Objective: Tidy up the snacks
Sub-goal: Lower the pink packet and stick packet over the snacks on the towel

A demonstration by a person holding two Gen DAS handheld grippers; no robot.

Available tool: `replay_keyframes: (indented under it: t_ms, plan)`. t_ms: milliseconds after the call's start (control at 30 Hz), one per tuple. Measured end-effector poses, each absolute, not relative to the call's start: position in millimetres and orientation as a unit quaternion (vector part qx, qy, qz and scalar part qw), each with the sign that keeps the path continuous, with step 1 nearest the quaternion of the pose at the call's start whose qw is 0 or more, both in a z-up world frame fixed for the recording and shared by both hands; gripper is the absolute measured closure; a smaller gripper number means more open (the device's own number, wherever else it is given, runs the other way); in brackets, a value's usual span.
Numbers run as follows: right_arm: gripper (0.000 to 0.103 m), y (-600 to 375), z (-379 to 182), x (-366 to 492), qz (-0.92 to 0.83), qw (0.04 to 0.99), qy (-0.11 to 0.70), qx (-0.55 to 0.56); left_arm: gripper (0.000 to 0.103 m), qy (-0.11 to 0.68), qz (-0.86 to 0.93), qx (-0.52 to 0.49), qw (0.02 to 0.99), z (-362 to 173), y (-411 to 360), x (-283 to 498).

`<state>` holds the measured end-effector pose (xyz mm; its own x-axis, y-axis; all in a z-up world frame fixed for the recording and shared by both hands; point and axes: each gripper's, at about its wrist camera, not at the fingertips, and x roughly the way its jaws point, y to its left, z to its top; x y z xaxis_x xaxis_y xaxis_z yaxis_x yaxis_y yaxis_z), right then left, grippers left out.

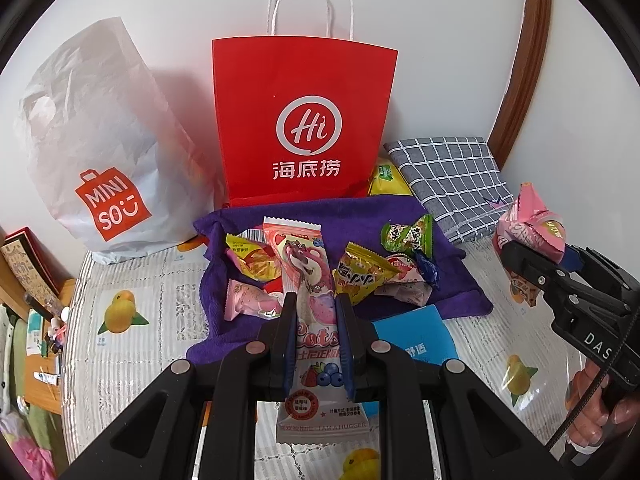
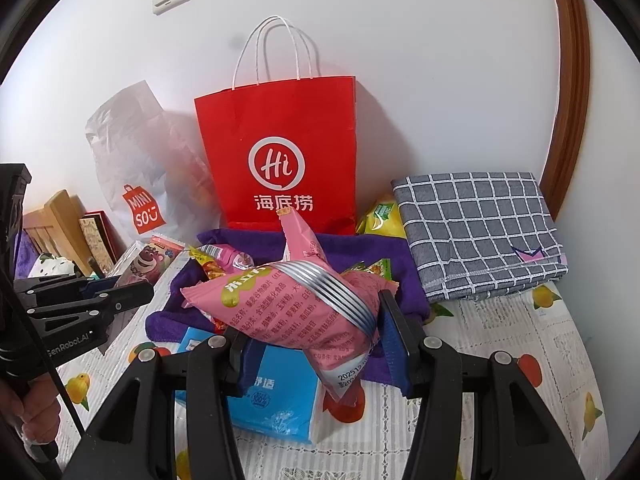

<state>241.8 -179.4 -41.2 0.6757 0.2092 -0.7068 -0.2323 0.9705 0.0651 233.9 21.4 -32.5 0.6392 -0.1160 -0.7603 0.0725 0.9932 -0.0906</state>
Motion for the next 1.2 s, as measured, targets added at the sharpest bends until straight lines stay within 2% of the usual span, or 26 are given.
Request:
replay_keyframes:
  t_ms: [1200]
  plan:
    - [0.052,-178.3,-57.0,301.3,0.114,0.915,0.386,-0.027,0.085,0.427,-0.037,-0.052,0.902,-45.7,55.2,287.8]
